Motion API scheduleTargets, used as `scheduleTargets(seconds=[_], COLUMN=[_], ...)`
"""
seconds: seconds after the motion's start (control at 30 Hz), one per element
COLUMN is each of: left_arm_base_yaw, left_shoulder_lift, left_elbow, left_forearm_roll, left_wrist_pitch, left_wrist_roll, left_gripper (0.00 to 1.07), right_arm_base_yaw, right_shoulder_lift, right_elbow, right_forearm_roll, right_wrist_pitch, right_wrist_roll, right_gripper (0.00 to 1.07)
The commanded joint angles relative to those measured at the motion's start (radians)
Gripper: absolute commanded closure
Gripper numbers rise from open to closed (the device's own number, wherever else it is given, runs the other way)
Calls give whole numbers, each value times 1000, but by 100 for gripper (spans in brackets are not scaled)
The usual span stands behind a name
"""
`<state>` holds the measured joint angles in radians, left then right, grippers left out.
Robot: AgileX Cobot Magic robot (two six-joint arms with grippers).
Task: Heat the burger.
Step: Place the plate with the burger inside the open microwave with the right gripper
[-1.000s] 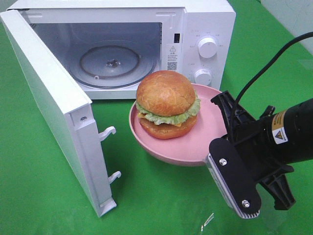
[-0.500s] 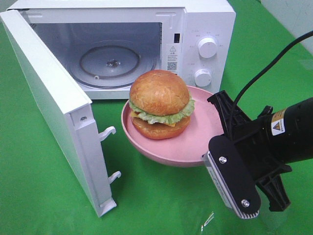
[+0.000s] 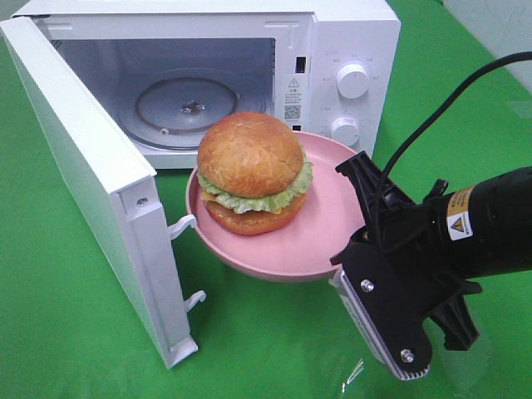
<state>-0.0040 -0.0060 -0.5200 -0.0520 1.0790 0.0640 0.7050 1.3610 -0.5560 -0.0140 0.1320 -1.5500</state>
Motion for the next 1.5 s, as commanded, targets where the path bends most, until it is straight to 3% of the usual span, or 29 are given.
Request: scheduleTargets(seconds=[0.03,0.6,1.5], left_arm_base_yaw=[-1,-1,-1], left_shoulder_lift=[-17,-17,-17], left_elbow=[3,3,3], left_forearm_roll=[-1,-1,-1], left_wrist_pitch=[-9,-9,-9], left_wrist_roll=[3,3,3], left_gripper=[9,9,9], right_arm_base_yaw=[4,5,4], right_shoulder_lift=[13,250,455], right_elbow=[-12,-261,-507], right_forearm_roll=[-56,-109,-112], right_wrist_pitch=[-96,-96,-66], right_wrist_roll=[63,109,80], right_gripper=[107,107,107])
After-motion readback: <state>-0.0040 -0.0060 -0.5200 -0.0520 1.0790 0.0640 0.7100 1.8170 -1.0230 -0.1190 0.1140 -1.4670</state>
